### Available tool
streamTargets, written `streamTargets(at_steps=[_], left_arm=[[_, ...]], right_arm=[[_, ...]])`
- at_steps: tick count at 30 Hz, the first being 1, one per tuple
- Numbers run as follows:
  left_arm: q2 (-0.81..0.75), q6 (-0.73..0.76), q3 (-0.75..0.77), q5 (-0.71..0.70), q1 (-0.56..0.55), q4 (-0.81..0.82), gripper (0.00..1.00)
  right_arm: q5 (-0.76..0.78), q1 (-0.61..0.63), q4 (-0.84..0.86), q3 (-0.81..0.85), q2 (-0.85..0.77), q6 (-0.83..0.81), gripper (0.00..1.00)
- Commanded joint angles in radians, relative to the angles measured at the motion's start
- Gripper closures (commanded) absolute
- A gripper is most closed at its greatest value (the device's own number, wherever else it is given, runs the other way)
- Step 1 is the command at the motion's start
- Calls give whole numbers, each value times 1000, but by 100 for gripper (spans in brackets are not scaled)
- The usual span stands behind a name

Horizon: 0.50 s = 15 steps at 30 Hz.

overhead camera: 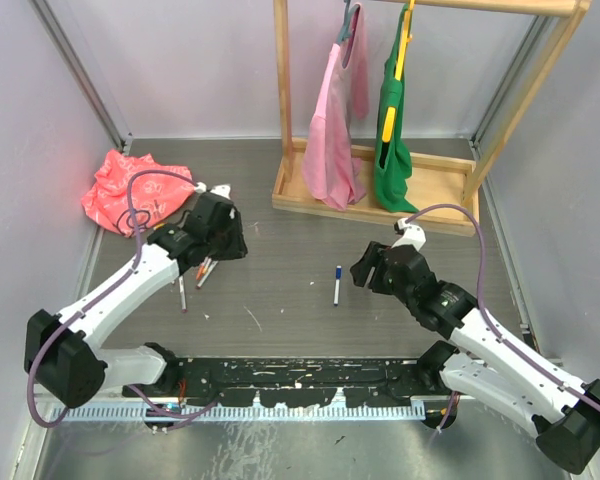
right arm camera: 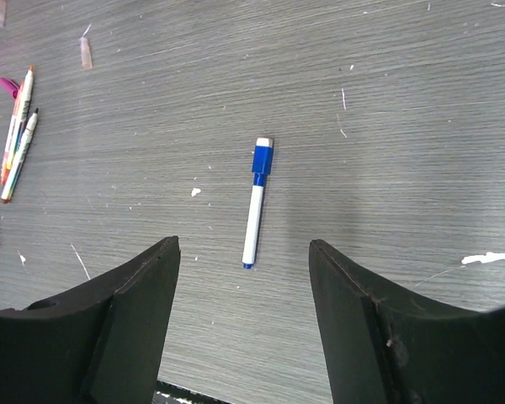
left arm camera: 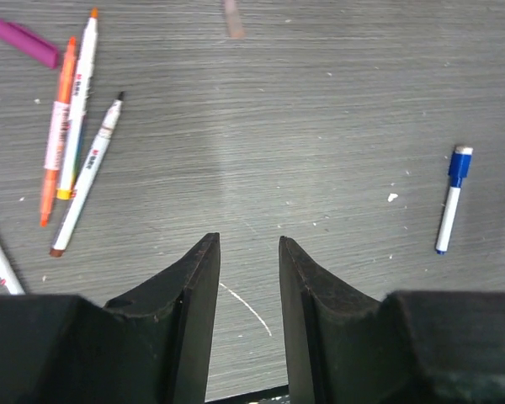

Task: Insert the pens into the pen caps
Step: Place the pen at the center of the board, then pick up the pen from the center of the board.

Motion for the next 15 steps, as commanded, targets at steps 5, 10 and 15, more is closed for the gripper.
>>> streamTargets(at_steps=[5, 10, 15], left_arm=[[-58, 32, -44, 6, 121, -39, 66], [-62, 23, -52, -11, 238, -57, 67], [-56, -17, -83, -46, 372, -70, 66]], right_arm=[[-49, -3, 65, 39, 6, -21, 32], [-82, -3, 50, 42, -2, -54, 32], [-105, -3, 47, 34, -17, -76, 32]])
